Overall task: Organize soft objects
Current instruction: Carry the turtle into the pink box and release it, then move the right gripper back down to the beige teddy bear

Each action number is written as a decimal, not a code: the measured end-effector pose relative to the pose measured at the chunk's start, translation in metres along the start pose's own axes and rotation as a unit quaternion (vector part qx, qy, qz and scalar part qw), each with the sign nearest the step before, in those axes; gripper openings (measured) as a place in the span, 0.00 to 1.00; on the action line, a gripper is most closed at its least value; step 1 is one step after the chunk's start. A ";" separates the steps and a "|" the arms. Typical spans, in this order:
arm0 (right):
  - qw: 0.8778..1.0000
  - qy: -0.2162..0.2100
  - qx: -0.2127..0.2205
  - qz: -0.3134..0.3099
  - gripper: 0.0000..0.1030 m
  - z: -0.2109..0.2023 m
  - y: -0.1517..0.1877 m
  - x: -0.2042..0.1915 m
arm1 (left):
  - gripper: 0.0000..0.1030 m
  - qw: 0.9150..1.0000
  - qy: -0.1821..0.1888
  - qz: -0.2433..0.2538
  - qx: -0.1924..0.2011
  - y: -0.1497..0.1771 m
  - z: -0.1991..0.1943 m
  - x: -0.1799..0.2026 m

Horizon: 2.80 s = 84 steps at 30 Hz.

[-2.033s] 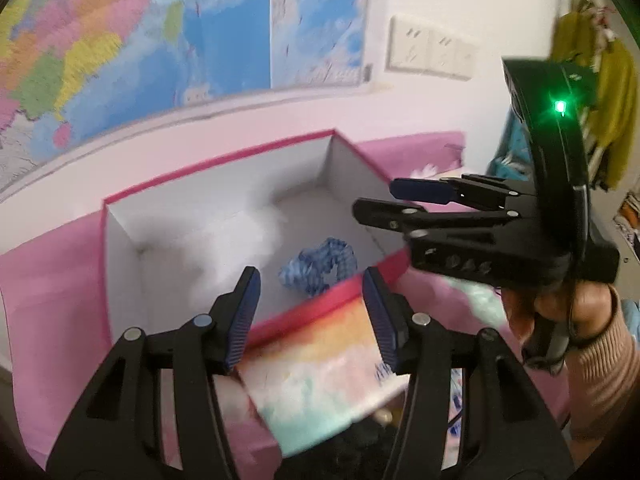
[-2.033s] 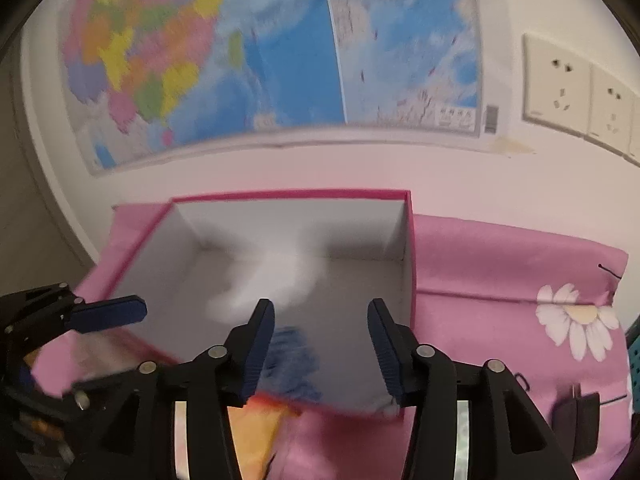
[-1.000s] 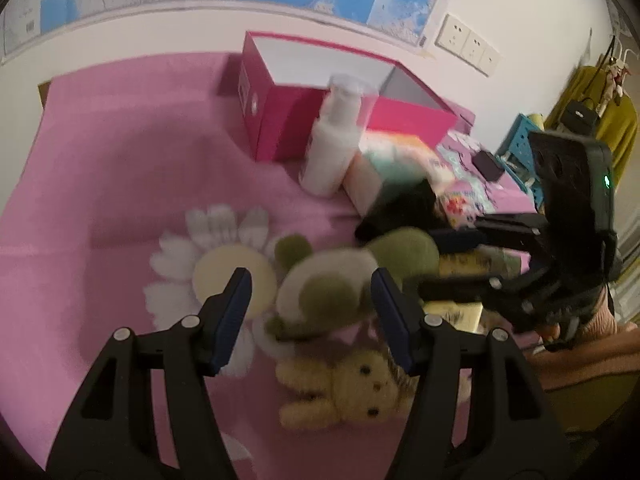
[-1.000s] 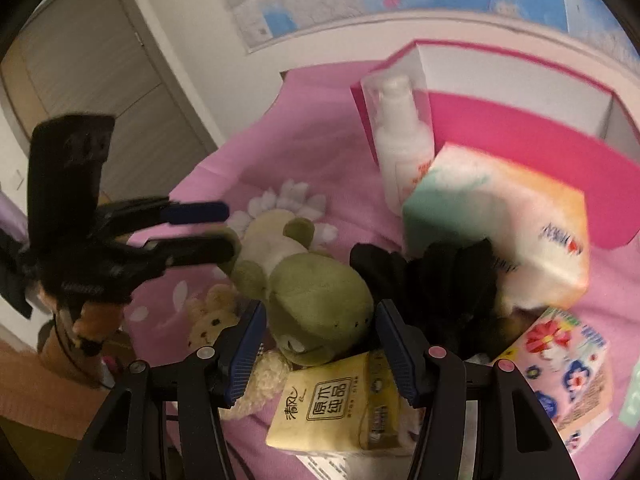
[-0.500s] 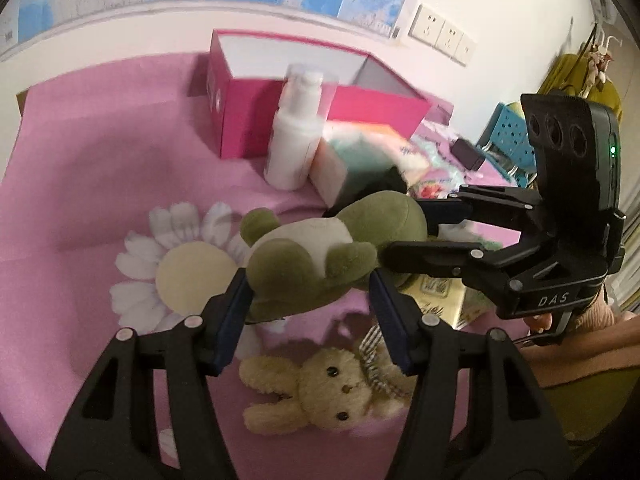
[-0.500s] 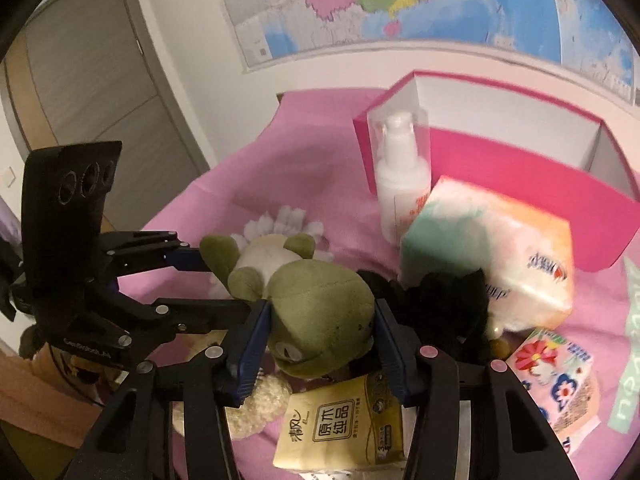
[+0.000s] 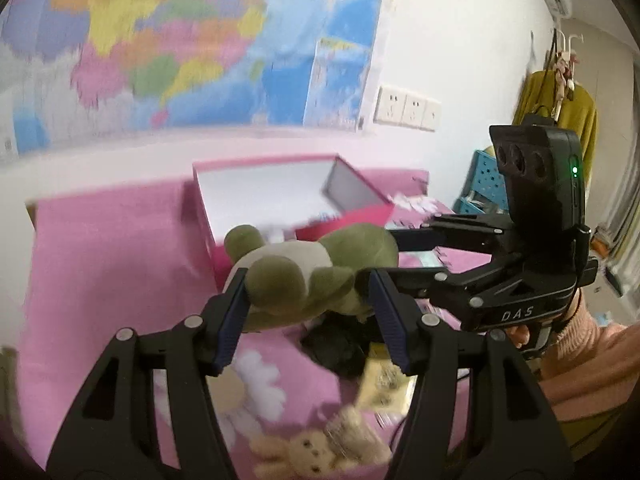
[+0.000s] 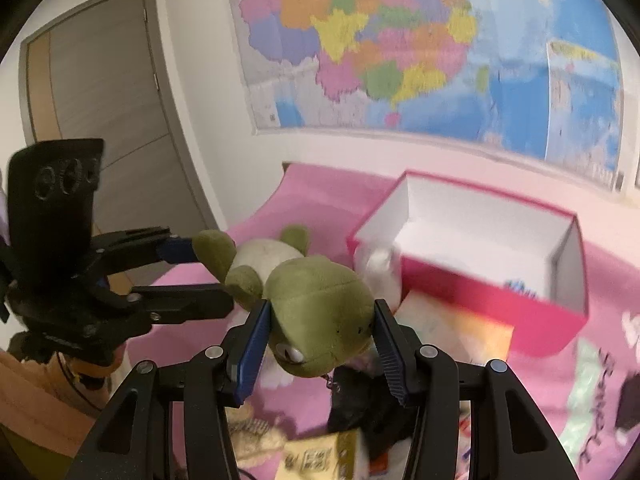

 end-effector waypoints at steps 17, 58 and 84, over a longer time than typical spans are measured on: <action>0.999 0.003 0.049 0.010 0.50 0.013 -0.062 0.041 | 0.60 0.999 -0.015 0.008 0.045 -0.075 0.020 -0.015; 0.990 0.031 -0.060 0.126 0.56 0.108 -0.036 0.163 | 0.58 0.995 -0.048 -0.062 -0.069 -0.068 0.143 -0.068; 0.993 -0.038 -0.096 0.057 0.66 -0.003 0.078 0.048 | 0.68 0.990 0.045 -0.093 -0.092 0.069 0.040 -0.005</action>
Point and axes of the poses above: each gripper's, at about its wrist camera, not at the fingertips, and z roughly the way its jaws point, x to its right, y to its underside, the point moved 1 cm from there along z, roughly the way its jaws point, and after that the axes turned 2 degrees about -x, right-handed, at the moved point
